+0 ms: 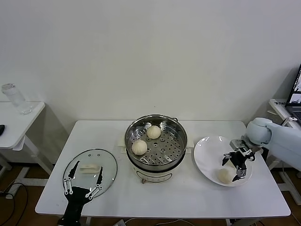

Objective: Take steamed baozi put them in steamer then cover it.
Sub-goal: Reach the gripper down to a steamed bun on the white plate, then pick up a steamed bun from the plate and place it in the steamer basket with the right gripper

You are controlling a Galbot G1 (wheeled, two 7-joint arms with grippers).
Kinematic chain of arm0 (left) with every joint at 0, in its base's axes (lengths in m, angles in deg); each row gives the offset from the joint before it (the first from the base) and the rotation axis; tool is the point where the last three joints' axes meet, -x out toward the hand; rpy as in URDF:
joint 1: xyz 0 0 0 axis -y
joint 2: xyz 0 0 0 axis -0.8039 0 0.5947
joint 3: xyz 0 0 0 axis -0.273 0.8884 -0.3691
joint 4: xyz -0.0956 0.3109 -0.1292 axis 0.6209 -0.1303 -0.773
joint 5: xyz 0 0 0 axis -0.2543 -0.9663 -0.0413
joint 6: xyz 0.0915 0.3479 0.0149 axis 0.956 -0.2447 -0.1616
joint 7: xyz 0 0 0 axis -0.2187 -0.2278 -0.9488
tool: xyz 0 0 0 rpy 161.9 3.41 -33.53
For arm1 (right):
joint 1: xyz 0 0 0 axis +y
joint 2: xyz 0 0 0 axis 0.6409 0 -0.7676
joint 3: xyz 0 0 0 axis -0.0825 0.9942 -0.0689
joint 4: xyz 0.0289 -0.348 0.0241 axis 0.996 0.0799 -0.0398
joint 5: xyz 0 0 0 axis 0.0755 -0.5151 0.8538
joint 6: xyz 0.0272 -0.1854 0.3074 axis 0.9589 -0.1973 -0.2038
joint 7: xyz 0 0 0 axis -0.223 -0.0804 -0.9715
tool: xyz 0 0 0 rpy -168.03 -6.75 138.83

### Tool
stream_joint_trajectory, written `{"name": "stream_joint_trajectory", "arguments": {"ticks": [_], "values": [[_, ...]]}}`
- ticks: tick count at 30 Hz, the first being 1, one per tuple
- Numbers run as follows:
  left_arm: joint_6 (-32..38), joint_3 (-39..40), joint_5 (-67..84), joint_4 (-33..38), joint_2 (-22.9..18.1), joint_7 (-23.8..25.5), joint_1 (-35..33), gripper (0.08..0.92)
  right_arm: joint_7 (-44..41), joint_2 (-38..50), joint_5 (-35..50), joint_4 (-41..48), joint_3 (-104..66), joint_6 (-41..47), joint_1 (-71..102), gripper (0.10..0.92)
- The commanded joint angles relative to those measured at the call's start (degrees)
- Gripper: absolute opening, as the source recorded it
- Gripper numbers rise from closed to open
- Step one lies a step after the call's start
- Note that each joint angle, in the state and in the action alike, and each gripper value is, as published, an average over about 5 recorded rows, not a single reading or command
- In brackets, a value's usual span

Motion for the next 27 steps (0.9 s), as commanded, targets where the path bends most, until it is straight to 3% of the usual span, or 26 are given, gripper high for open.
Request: {"name": "stream_joint_trajectory", "arguments": {"ticks": [1, 7, 15, 27], "values": [[0.2, -0.2, -0.1, -0.4, -0.1, 0.0, 0.0, 0.823, 1.2, -0.9, -0.7, 1.4, -1.2, -0.2, 3.1, 0.823], [0.2, -0.6, 0.1, -0.5, 0.0, -0.1, 0.2, 0.823, 1.1, -1.1, -0.6, 1.8, -1.3, -0.2, 2.7, 0.8], [0.4, -0.8, 0.1, -0.5, 0.0, -0.1, 0.1, 0.823, 0.9, -1.3, -0.1, 1.5, -0.6, 0.1, 1.8, 0.681], [-0.1, -0.8, 0.2, 0.6, 0.3, -0.2, 0.2, 0.823, -2.5, -4.7, 2.2, -3.7, 2.5, -6.0, -21.0, 0.67]]}}
